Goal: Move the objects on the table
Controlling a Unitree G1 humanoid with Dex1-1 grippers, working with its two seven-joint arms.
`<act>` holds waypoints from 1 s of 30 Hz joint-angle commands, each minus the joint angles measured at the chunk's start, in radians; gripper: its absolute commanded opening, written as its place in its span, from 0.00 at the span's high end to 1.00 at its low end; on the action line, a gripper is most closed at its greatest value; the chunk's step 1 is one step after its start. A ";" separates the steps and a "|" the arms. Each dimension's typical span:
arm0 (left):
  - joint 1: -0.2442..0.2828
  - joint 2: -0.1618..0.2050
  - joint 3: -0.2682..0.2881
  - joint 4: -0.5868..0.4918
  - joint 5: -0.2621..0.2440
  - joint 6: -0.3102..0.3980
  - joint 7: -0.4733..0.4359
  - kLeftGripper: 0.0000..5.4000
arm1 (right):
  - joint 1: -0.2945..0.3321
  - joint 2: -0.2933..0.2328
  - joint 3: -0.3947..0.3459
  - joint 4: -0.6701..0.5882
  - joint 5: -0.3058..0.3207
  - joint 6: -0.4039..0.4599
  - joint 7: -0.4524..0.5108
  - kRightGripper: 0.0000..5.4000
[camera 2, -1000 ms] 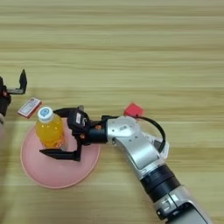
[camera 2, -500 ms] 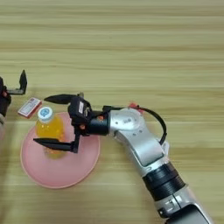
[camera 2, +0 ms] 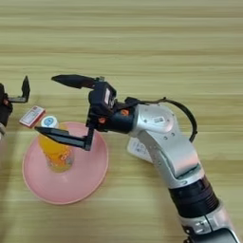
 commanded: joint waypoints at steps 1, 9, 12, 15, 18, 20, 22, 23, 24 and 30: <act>-0.013 0.001 -0.005 0.003 0.010 -0.005 0.007 0.00 | 0.030 -0.046 -0.068 -0.030 0.031 0.000 -0.008 0.01; -0.012 0.009 0.002 0.006 0.003 -0.009 0.001 0.00 | 0.117 -0.135 -0.206 -0.018 0.064 -0.017 -0.003 0.01; -0.011 0.015 0.006 0.007 0.000 -0.009 -0.003 0.00 | 0.167 -0.182 -0.255 0.006 0.057 -0.037 0.021 0.01; -0.011 0.022 0.010 0.010 -0.005 -0.010 -0.009 0.00 | 0.225 -0.253 -0.297 0.031 0.047 -0.059 0.071 0.01; -0.013 0.028 0.014 0.016 -0.007 -0.011 -0.014 0.00 | 0.258 -0.308 -0.322 0.078 0.033 -0.074 0.109 0.01; -0.016 0.029 0.016 0.020 -0.007 -0.011 -0.016 0.00 | 0.270 -0.338 -0.331 0.136 0.011 -0.092 0.127 0.01; -0.018 0.029 0.017 0.024 -0.006 -0.012 -0.016 0.00 | 0.275 -0.359 -0.338 0.193 -0.006 -0.113 0.146 0.01; -0.018 0.028 0.017 0.025 -0.006 -0.012 -0.016 0.00 | 0.276 -0.370 -0.341 0.227 -0.015 -0.122 0.155 0.01; -0.019 0.028 0.017 0.025 -0.006 -0.012 -0.016 0.00 | 0.277 -0.380 -0.341 0.262 -0.026 -0.132 0.164 0.01; -0.022 0.027 0.018 0.029 -0.004 -0.012 -0.017 0.00 | 0.271 -0.412 -0.321 0.416 -0.090 -0.176 0.196 0.01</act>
